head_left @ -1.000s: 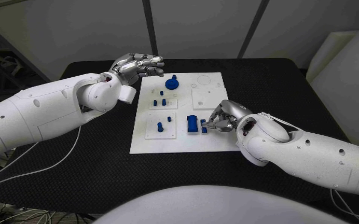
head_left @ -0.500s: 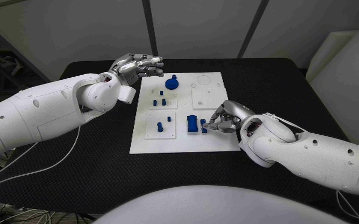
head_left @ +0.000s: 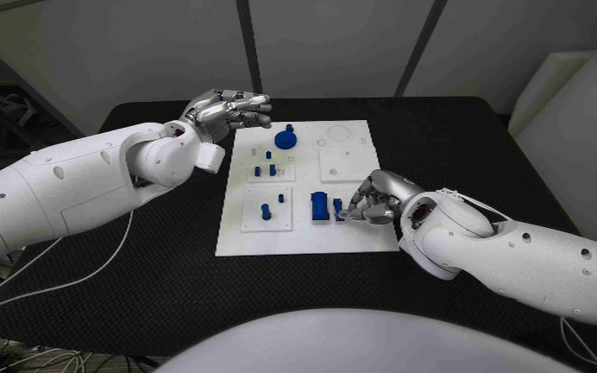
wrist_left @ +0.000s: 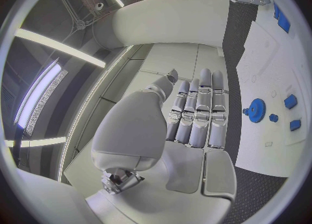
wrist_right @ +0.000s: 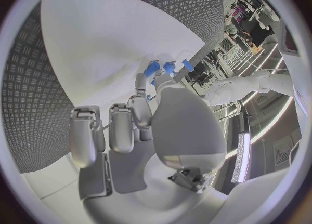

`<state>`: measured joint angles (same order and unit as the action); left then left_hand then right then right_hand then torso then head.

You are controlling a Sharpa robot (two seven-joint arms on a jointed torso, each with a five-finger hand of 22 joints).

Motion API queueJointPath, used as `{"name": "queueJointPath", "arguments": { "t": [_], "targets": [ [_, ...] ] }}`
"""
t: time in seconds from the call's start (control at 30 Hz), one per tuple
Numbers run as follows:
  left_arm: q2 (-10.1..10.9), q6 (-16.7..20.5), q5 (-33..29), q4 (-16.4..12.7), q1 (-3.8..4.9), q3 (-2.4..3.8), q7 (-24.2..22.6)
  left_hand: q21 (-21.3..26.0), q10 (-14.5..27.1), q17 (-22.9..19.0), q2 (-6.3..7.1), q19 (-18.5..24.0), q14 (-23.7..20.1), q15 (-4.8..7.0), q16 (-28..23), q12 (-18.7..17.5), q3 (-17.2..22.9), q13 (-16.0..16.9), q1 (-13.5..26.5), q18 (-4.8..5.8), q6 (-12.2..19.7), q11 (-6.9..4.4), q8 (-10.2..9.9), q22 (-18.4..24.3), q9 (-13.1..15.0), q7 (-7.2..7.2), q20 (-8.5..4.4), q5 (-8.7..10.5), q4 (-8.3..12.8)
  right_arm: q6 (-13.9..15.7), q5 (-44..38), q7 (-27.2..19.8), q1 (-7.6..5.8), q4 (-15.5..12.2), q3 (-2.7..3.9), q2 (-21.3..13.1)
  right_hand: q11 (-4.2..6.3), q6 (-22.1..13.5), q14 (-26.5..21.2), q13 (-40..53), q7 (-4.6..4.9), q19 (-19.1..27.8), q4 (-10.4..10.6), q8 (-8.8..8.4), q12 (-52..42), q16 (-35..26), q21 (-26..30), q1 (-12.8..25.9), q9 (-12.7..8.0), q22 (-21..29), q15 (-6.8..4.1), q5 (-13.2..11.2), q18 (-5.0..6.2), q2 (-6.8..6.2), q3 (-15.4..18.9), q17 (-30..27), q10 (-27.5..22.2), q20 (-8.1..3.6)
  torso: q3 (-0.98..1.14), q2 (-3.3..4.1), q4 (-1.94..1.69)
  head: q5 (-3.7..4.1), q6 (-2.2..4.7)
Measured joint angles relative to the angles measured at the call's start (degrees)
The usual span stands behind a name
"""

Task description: Assemble the parts on the task board

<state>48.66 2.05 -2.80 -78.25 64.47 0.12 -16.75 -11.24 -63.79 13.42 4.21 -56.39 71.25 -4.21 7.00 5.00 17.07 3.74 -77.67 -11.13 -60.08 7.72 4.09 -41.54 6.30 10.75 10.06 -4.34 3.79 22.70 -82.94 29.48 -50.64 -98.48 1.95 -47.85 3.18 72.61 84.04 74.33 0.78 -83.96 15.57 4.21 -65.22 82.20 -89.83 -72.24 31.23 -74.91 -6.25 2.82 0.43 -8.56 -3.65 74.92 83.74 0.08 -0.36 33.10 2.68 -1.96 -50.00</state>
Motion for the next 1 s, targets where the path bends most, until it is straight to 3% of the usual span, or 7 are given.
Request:
{"name": "queueJointPath", "arguments": {
  "t": [0.73,1.0],
  "targets": [
    [0.02,-0.01,0.0,-0.01,-0.01,-0.01,0.09,0.0,0.0,-0.01,0.0,0.0,0.0,0.0,0.0,0.0,0.0,0.0,0.0,0.0,0.0,0.0,0.0,-0.01,0.0,0.0,0.0,0.0,0.0,-2.06,-1.38,0.81,0.0,1.85,0.0,1.21,0.0,0.0,0.0,-0.1,0.0,0.0,-0.81,0.0,0.29,0.0,0.0,-1.95,0.3,0.0,0.0,0.0,-0.01,0.6,-0.18,-0.01,0.0,0.0,0.01,0.0,-0.03,-0.16,0.0],
    [0.04,-0.02,0.0,0.0,-0.02,-0.01,0.1,0.0,0.0,-0.01,0.0,0.0,0.0,0.0,0.0,0.0,0.0,0.0,0.0,0.0,0.0,0.0,0.0,-0.01,0.0,0.0,0.0,0.0,0.0,-1.21,-1.24,-0.07,0.0,-0.51,0.0,-0.33,0.0,-0.08,0.0,-0.16,0.08,0.0,-0.01,-0.12,0.66,-0.32,0.0,-1.5,0.37,0.0,0.0,0.0,0.0,0.76,0.62,-0.01,0.0,0.0,0.03,-0.04,0.05,-0.07,0.0]
  ]
}}
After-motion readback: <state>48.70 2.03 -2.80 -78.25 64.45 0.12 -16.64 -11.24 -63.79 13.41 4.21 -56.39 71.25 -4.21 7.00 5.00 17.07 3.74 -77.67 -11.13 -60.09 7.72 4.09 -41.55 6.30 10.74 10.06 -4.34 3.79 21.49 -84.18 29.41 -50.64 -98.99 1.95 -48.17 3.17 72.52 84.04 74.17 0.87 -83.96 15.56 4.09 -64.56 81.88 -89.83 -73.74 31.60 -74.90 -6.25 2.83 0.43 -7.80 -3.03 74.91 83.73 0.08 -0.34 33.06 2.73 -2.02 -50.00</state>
